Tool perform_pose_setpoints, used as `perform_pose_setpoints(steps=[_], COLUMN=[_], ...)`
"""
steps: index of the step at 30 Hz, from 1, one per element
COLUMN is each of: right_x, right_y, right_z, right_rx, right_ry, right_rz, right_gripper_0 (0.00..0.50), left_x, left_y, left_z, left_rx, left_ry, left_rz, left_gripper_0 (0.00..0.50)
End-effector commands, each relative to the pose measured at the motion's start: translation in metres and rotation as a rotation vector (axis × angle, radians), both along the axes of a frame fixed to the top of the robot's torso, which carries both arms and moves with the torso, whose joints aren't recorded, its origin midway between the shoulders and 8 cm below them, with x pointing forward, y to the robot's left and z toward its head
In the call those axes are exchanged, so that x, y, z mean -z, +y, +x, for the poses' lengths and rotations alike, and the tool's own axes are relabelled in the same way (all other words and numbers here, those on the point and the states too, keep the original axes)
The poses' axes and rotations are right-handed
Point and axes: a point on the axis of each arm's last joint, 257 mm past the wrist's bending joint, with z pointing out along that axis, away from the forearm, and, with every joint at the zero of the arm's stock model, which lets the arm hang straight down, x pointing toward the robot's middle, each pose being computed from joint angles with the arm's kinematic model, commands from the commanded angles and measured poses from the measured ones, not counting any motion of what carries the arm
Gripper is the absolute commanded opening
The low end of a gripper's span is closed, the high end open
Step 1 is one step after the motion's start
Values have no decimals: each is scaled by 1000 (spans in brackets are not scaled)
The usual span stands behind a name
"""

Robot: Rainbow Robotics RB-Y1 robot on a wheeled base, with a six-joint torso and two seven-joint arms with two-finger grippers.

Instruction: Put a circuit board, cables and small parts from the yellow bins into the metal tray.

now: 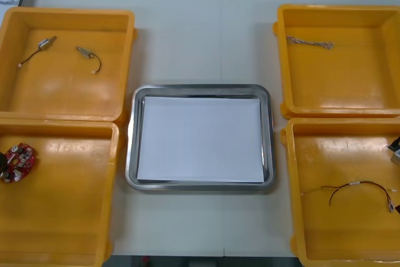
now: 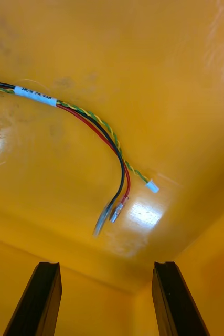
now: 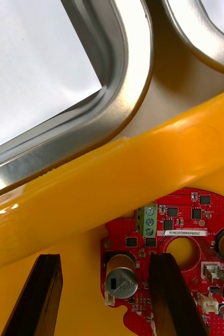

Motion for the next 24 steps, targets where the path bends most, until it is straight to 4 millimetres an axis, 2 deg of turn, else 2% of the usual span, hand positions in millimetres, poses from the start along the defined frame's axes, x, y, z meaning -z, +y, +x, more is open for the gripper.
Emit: perform_pose_setpoints(steps=[1, 6, 7, 8, 10, 14, 17, 18, 24], right_x=[-23, -44, -48, -53, -58, -69, -73, -75, -80], right_y=[2, 21, 24, 27, 34, 45, 50, 52, 62], right_z=[8, 18, 20, 25, 33, 48, 54, 56, 68], right_rx=[-77, -196, -228, -269, -337, -477, -557, -591, -760], right_ry=[-41, -71, -77, -90, -107, -139, -152, -157, -194], right_rz=[-29, -65, -73, -85, -98, -131, -151, -160, -211], right_gripper_0=[500, 500, 500, 500, 500, 500, 500, 500, 500], left_x=[-1, 1, 1, 1, 2, 3, 1, 0, 1], left_y=[-15, -19, -19, -20, -21, -24, -26, -27, -37], left_z=[14, 15, 15, 15, 16, 16, 17, 18, 12], left_rx=[-19, -9, -8, -5, 0, 4, 9, 12, 25], left_ry=[-33, -26, -27, -26, -24, -20, -23, -25, -19], left_rz=[-18, -12, -11, -11, -9, -8, -5, -5, -7], left_gripper_0=[474, 403, 373, 313, 256, 90, 15, 1, 0])
